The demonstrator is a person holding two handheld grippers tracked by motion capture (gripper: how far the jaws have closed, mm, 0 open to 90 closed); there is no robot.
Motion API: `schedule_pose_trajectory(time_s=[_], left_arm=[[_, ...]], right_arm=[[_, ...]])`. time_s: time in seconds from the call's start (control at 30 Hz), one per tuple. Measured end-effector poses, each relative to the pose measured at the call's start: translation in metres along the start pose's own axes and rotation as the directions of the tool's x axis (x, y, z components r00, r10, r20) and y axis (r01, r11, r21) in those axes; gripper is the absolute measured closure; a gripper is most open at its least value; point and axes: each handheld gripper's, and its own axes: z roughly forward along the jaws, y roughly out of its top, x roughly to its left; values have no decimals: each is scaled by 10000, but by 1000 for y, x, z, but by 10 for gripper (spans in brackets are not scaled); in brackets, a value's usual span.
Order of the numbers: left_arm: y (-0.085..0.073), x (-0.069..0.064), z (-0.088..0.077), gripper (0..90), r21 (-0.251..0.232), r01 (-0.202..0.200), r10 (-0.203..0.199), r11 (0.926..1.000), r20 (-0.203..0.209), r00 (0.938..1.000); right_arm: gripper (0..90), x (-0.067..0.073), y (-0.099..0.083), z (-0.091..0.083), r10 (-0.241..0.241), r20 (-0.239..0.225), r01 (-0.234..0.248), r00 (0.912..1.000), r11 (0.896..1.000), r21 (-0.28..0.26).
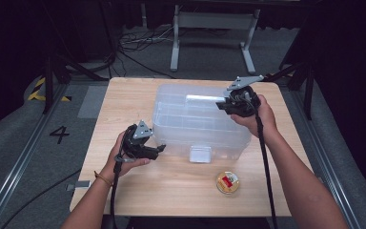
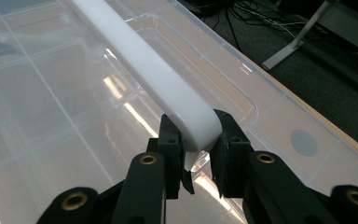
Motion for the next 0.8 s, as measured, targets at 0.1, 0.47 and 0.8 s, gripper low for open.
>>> schedule_pose_trajectory(time_s=[0.1, 0.47, 0.8], left_arm=[[0, -1, -1, 237, -7, -32, 32, 10000, 0, 10000], [-2, 2, -23, 380, -867, 197, -159, 9960, 442, 9989], [8, 7, -30, 563, -1570, 379, -301, 9869, 517, 9982]], right_arm=[[759, -3, 2, 0, 78, -36, -78, 10000, 10000, 29], [756, -18, 19, -2, 611, -333, -595, 9976, 9971, 472], [746, -27, 31, -1, 686, -388, -651, 9969, 9943, 846]])
